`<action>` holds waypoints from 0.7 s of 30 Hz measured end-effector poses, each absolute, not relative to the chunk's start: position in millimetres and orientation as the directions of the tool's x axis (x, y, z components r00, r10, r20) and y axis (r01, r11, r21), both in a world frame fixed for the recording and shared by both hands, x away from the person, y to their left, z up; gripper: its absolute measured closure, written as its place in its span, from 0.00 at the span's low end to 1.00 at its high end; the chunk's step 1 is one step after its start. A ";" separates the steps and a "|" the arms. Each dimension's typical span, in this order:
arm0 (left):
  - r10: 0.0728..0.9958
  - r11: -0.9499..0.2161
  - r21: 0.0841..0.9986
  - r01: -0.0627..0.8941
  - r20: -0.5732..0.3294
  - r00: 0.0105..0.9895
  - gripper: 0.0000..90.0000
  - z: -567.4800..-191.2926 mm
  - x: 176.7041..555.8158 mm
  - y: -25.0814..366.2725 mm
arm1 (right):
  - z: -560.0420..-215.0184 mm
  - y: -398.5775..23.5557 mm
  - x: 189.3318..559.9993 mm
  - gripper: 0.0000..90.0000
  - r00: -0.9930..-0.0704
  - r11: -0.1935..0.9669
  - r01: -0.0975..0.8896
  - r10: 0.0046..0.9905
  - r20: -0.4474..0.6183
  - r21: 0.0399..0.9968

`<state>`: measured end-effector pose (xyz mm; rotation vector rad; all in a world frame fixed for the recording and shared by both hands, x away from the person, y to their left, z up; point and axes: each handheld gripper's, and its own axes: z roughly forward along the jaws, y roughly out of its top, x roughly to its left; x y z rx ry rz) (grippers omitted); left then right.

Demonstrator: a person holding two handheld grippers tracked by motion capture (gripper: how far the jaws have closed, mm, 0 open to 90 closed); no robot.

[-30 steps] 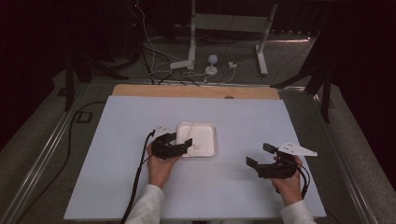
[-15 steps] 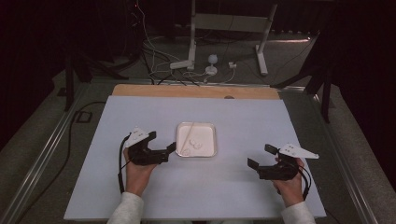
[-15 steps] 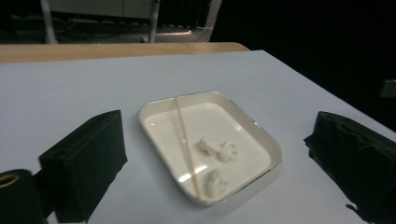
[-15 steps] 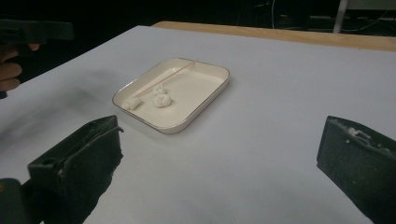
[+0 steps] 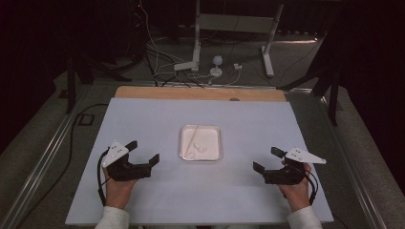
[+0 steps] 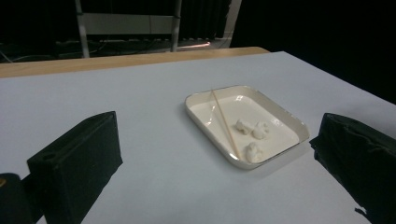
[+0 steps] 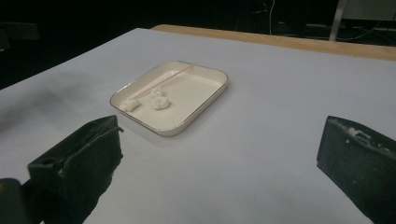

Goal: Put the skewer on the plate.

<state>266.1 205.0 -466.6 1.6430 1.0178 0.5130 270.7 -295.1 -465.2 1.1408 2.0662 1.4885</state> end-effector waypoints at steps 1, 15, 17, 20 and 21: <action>0.825 -0.046 0.933 0.357 -0.166 0.540 0.01 -467.3 264.8 206.6 | -465.4 -295.0 270.6 0.00 -0.616 0.124 0.402 0.770 0.168 0.907; 0.851 -0.042 0.951 0.305 -0.125 0.510 0.01 -467.5 250.7 223.6 | -467.5 -298.9 267.1 0.00 -0.606 0.127 0.380 0.783 0.143 0.916; 0.858 -0.048 0.952 0.303 -0.116 0.500 0.01 -467.5 250.0 226.3 | -468.1 -299.5 267.4 0.00 -0.604 0.128 0.381 0.785 0.141 0.916; 0.867 -0.053 0.950 0.307 -0.108 0.486 0.01 -468.2 249.7 229.1 | -468.6 -300.1 267.3 0.00 -0.604 0.126 0.380 0.784 0.142 0.916; 0.870 -0.055 0.949 0.309 -0.107 0.482 0.01 -468.3 249.5 229.9 | -468.6 -300.2 267.2 0.00 -0.604 0.126 0.378 0.784 0.142 0.917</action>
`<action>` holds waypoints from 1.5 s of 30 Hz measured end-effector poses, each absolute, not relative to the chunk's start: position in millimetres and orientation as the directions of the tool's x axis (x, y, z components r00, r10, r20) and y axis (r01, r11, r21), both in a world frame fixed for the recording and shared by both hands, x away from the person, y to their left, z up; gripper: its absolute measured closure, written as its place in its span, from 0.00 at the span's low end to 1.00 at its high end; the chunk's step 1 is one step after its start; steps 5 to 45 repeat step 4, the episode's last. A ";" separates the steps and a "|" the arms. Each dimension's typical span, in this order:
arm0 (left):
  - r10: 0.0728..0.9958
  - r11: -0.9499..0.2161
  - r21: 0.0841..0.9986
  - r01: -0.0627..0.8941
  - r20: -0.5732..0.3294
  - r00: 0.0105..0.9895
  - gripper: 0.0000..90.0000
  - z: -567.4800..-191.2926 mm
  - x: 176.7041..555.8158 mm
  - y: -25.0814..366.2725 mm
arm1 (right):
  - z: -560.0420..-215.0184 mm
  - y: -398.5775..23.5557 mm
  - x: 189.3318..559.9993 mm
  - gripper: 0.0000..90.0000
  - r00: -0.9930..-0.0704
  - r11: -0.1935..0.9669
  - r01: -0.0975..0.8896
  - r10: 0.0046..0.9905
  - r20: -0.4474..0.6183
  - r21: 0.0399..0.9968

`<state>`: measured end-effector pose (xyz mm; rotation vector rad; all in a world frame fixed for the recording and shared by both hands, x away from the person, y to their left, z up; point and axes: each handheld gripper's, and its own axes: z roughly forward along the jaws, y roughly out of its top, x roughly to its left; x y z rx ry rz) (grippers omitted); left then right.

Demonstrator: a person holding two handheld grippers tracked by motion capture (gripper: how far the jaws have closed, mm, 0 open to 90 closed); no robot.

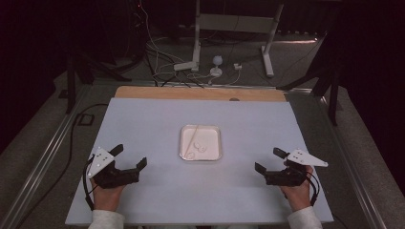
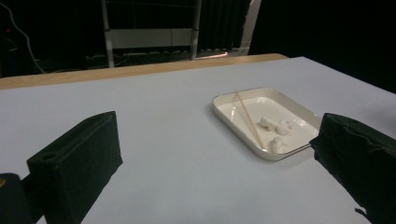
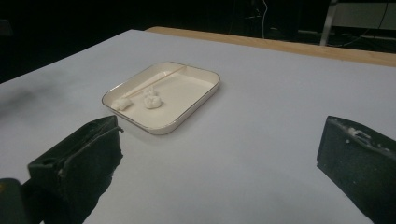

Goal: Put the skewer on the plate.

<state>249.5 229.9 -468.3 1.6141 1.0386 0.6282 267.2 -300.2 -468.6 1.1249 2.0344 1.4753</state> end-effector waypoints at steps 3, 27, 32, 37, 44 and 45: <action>0.866 -0.040 0.948 0.316 -0.125 0.485 0.01 -468.7 250.1 231.0 | -468.2 -300.3 267.0 0.00 -0.602 0.123 0.381 0.785 0.145 0.916; 0.866 -0.041 0.948 0.315 -0.124 0.484 0.01 -468.6 250.1 230.9 | -468.1 -300.5 266.9 0.00 -0.602 0.117 0.382 0.785 0.151 0.917; 0.866 -0.041 0.948 0.315 -0.124 0.484 0.01 -468.6 250.1 230.9 | -468.1 -300.5 266.9 0.00 -0.602 0.117 0.382 0.785 0.151 0.917; 0.866 -0.041 0.948 0.315 -0.124 0.484 0.01 -468.6 250.1 230.9 | -468.1 -300.5 266.9 0.00 -0.602 0.117 0.382 0.785 0.151 0.917; 0.866 -0.041 0.948 0.315 -0.124 0.484 0.01 -468.6 250.1 230.9 | -468.1 -300.5 266.9 0.00 -0.602 0.117 0.382 0.785 0.151 0.917; 0.866 -0.041 0.948 0.315 -0.124 0.484 0.01 -468.6 250.1 230.9 | -468.1 -300.5 266.9 0.00 -0.602 0.117 0.382 0.785 0.151 0.917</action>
